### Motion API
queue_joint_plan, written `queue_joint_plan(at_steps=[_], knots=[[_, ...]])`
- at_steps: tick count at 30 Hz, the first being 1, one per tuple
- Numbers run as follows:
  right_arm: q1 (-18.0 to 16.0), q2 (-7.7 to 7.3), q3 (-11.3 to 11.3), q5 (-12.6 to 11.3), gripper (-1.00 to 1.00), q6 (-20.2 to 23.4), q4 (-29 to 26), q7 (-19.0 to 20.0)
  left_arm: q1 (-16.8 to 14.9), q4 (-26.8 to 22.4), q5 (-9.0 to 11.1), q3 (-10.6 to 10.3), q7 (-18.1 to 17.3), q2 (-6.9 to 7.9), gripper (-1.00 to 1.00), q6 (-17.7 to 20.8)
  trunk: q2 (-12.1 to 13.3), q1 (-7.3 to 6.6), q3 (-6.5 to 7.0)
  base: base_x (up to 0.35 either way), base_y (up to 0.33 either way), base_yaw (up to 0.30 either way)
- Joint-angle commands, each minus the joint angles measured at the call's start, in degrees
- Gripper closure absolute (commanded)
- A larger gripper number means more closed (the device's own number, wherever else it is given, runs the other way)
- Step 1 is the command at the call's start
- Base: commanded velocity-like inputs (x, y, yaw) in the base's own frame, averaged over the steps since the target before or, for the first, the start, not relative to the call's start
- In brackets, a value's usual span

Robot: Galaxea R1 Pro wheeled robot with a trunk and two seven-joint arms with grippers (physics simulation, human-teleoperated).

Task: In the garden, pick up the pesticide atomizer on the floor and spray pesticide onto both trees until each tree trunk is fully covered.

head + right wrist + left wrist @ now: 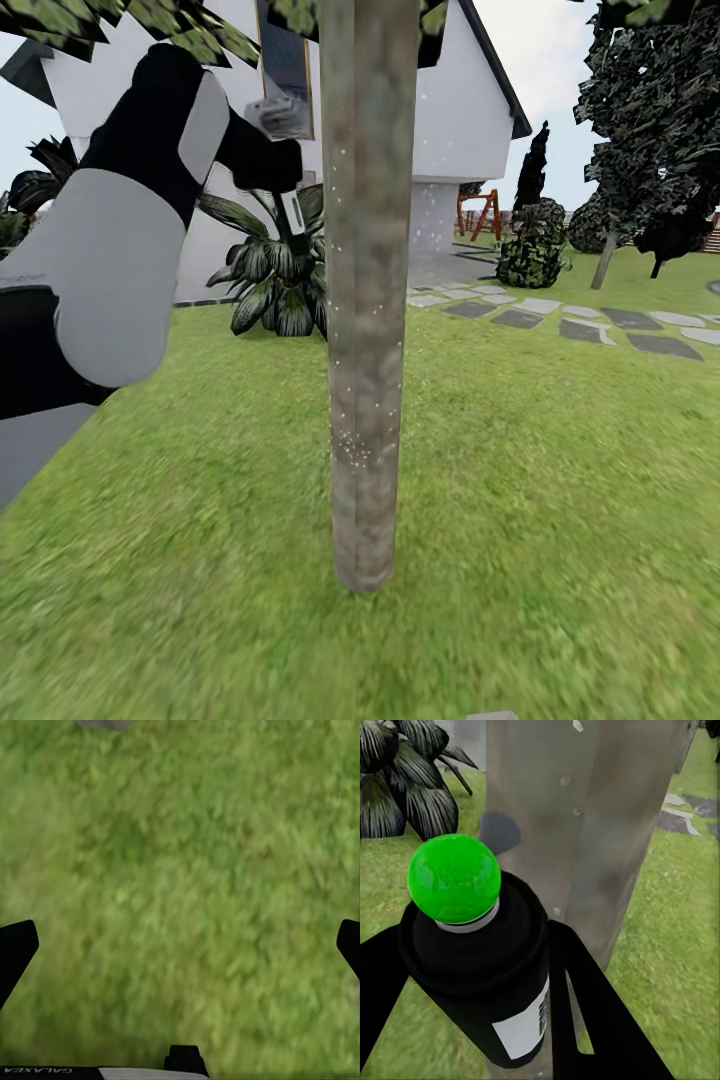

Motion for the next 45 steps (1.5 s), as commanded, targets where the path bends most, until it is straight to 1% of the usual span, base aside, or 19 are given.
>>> queue_joint_plan(at_steps=[1,5,6,7,8,10,12,16,21,24,29,31,33,35,37,40,41,43,45], knots=[[-0.05,0.0,0.44,0.17,-1.0,-0.05,0.06,-0.44,-0.27,0.03,-0.35,0.43,-0.32,-0.05,1.0,0.22,-0.07,0.02,-0.1,0.0,0.0,0.0],[-0.05,0.03,0.44,0.17,-1.0,-0.05,0.08,-0.44,-0.61,3.83,0.03,1.11,-0.32,-0.3,1.0,0.19,-0.07,0.02,-0.1,0.0,0.0,0.0],[-0.05,0.0,0.44,0.17,-1.0,-0.06,0.09,-0.44,-0.62,4.34,0.95,1.29,-0.32,-0.38,1.0,0.14,-0.07,0.02,-0.1,0.0,0.0,0.0],[-0.05,0.0,0.44,0.17,-1.0,-0.06,0.06,-0.44,-0.63,4.92,4.5,1.47,-0.3,-0.38,1.0,0.04,-0.07,0.02,-0.1,0.0,0.0,0.0],[-0.05,0.0,0.44,0.17,-1.0,-0.07,0.06,-0.44,-0.63,5.1,5.91,1.54,-0.28,-0.38,1.0,0.02,-0.07,0.02,-0.1,0.0,0.0,0.0],[-0.05,0.0,0.44,0.17,-1.0,-0.06,0.04,-0.44,-0.64,5.81,7.13,1.64,-0.25,-0.38,1.0,-0.05,-0.07,0.02,-0.1,0.0,0.0,0.0],[-0.05,-0.01,0.44,0.17,-1.0,-0.05,0.06,-0.44,-0.64,8.93,8.08,1.92,-0.1,-0.38,1.0,-0.16,-0.07,0.02,-0.1,0.0,0.0,0.0],[-0.05,0.0,0.44,0.17,-1.0,-0.07,0.03,-0.44,-0.64,14.33,8.34,2.04,-0.05,-0.38,1.0,-0.55,-0.07,0.02,-0.1,0.0,0.0,0.0],[-0.05,-0.05,0.44,0.17,-1.0,-0.06,0.04,-0.44,-0.64,20.39,8.33,2.04,-0.05,-0.38,1.0,-2.51,-0.07,0.02,-0.1,0.0,0.0,0.0],[-0.05,-0.04,0.44,0.17,-1.0,-0.05,0.07,-0.44,-0.62,24.43,8.29,2.04,-0.05,-0.38,1.0,-5.84,-0.07,0.02,-0.1,0.0,0.0,0.0],[-0.05,0.0,0.44,0.17,-1.0,-0.05,0.06,-0.44,-0.29,25.89,8.26,2.0,-0.05,-0.38,1.0,-7.38,-0.07,0.02,-0.1,0.0,0.0,0.0],[-0.05,-0.02,0.44,0.17,-1.0,-0.05,0.07,-0.44,0.35,25.94,8.23,2.03,-0.05,-0.38,1.0,-8.19,-0.07,0.02,-0.1,0.0,0.0,0.0],[-0.05,-0.03,0.44,0.17,-1.0,-0.05,0.03,-0.44,1.17,25.97,8.12,1.97,-0.05,-0.38,1.0,-10.17,-0.07,0.02,-0.1,0.0,0.0,0.0],[-0.05,-0.04,0.44,0.17,-1.0,-0.06,0.03,-0.44,1.98,26.01,8.09,1.93,-0.05,-0.38,1.0,-10.54,-0.07,0.02,-0.1,0.0,0.0,0.0],[-0.05,-0.05,0.46,0.17,-1.0,-0.06,0.02,-0.44,4.14,26.05,8.11,1.85,-0.03,-0.38,1.0,-10.92,-0.07,0.02,-0.1,0.0,0.0,0.0],[-0.05,-0.05,0.45,0.17,-1.0,-0.05,0.02,-0.44,7.92,25.99,8.07,1.86,-0.05,-0.38,1.0,-13.15,-0.07,0.02,-0.1,0.0,0.0,0.0],[-0.05,-0.05,0.45,0.17,-1.0,-0.05,0.02,-0.44,8.46,25.99,8.07,1.86,-0.05,-0.38,1.0,-13.47,-0.07,0.02,-0.1,0.0,0.0,0.0],[-0.05,-0.05,0.48,0.17,-1.0,-0.06,0.02,-0.44,11.64,25.98,8.07,1.81,-0.05,-0.38,1.0,-14.76,-0.07,0.02,-0.1,0.0,0.0,0.0],[-0.05,-0.06,0.48,0.17,-1.0,-0.06,0.02,-0.44,13.11,25.98,8.05,1.79,-0.05,-0.38,1.0,-15.8,-0.07,0.02,-0.1,0.0,0.0,0.0]])
